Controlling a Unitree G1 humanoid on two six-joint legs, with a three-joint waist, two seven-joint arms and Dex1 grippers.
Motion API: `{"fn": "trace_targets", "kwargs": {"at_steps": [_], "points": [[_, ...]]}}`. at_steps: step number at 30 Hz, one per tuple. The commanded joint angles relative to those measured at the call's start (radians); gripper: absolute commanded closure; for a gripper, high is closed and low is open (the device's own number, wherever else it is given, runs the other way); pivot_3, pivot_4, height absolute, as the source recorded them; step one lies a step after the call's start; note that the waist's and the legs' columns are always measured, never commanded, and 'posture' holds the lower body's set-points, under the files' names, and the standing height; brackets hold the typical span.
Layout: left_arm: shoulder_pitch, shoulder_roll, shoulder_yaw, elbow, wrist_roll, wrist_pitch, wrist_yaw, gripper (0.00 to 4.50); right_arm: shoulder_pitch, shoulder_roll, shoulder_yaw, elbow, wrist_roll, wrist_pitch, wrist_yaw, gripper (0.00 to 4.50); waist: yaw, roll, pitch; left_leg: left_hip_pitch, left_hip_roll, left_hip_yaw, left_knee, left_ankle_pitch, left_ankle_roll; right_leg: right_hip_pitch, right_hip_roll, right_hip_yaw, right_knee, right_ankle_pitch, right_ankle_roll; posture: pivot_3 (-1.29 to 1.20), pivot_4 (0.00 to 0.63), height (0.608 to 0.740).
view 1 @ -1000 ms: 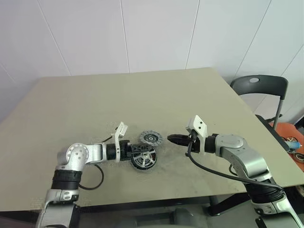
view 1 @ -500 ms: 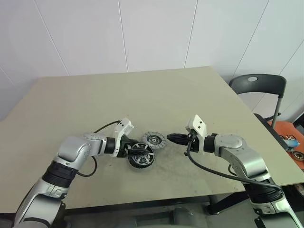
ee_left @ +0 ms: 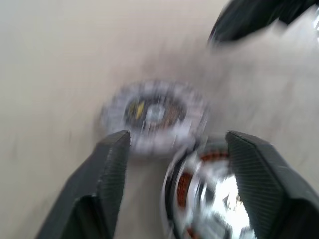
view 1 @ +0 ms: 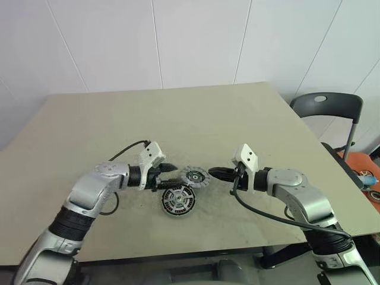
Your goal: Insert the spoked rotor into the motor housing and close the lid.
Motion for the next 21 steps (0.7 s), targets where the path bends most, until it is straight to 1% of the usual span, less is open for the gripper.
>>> {"fn": "trace_targets", "kwargs": {"at_steps": [1, 6, 7, 12, 15, 16, 17, 18, 19, 21], "points": [[0.004, -0.018, 0.043, -0.041, 0.002, -0.124, -0.038, 2.64, -0.022, 0.008, -0.014, -0.008, 0.005, -0.018, 0.000, 4.50, 0.000, 0.000, 0.000, 0.000, 0.000, 0.000, 0.000, 0.000, 0.000, 0.000, 0.000, 0.000, 0.000, 0.000, 0.000, 0.00, 0.000, 0.740], [0.054, -0.047, 0.034, -0.055, -0.008, -0.156, -0.063, 4.36, -0.019, 0.005, -0.010, -0.013, 0.005, -0.010, 0.005, 4.50, 0.002, 0.001, 0.000, 0.000, 0.000, 0.001, 0.000, -0.001, 0.001, 0.000, 0.000, 0.000, 0.000, 0.000, 0.000, 0.00, 0.000, 0.740], [0.061, -0.039, 0.023, -0.049, 0.012, -0.162, -0.066, 4.45, -0.019, 0.003, -0.011, -0.015, 0.007, -0.008, 0.007, 4.50, 0.004, 0.000, 0.000, 0.000, 0.000, 0.001, 0.000, -0.001, 0.002, 0.000, 0.000, 0.000, 0.001, 0.000, 0.000, 0.00, 0.000, 0.740], [0.087, 0.010, -0.031, -0.009, 0.133, -0.202, -0.067, 4.45, -0.021, -0.003, -0.015, -0.009, 0.005, -0.010, 0.015, 4.50, 0.007, 0.001, 0.000, 0.001, 0.000, 0.001, 0.000, -0.001, 0.003, 0.000, 0.000, 0.000, 0.001, 0.000, 0.000, 0.00, 0.000, 0.740], [0.150, 0.097, -0.127, -0.017, 0.182, -0.100, -0.120, 4.45, -0.032, 0.004, -0.014, -0.003, 0.005, -0.013, 0.014, 4.50, 0.004, 0.001, 0.000, 0.001, 0.000, 0.001, 0.000, -0.002, 0.003, 0.000, 0.000, 0.000, 0.001, 0.000, 0.000, 0.00, 0.000, 0.740], [0.170, 0.128, -0.168, -0.002, 0.236, -0.104, -0.119, 4.45, -0.038, 0.007, -0.015, -0.003, 0.006, -0.012, 0.013, 4.50, 0.001, 0.001, 0.000, 0.001, 0.000, 0.001, 0.000, -0.002, 0.003, 0.000, 0.000, 0.000, 0.001, 0.000, 0.000, 0.00, 0.000, 0.740], [0.183, 0.148, -0.207, 0.030, 0.314, -0.163, -0.095, 4.45, -0.043, 0.007, -0.016, -0.001, 0.006, -0.011, 0.013, 4.50, 0.002, -0.001, -0.001, 0.001, 0.000, 0.001, 0.000, -0.003, 0.005, 0.000, 0.000, 0.000, 0.002, 0.000, 0.000, 0.00, 0.000, 0.740], [0.190, 0.138, -0.210, 0.060, 0.345, -0.210, -0.065, 4.45, -0.047, 0.007, -0.017, 0.002, 0.006, -0.012, 0.013, 4.50, 0.004, 0.001, -0.001, 0.002, 0.000, 0.001, 0.000, -0.003, 0.005, 0.001, 0.001, 0.000, 0.002, 0.000, 0.000, 0.00, 0.000, 0.740], [0.192, 0.118, -0.195, 0.072, 0.335, -0.224, -0.047, 4.45, -0.049, 0.006, -0.017, 0.006, 0.005, -0.013, 0.014, 4.50, 0.004, 0.003, -0.003, 0.003, 0.000, 0.001, 0.000, -0.003, 0.005, 0.003, 0.001, 0.000, 0.001, 0.000, 0.000, 0.00, 0.000, 0.740], [0.185, 0.074, -0.146, 0.065, 0.274, -0.188, -0.024, 4.45, -0.050, 0.003, -0.018, 0.016, 0.001, -0.019, 0.016, 4.50, 0.006, 0.005, -0.003, 0.005, 0.000, 0.003, -0.001, -0.003, 0.006, 0.009, 0.001, 0.001, 0.002, -0.001, 0.001, 0.00, 0.000, 0.740]]}}
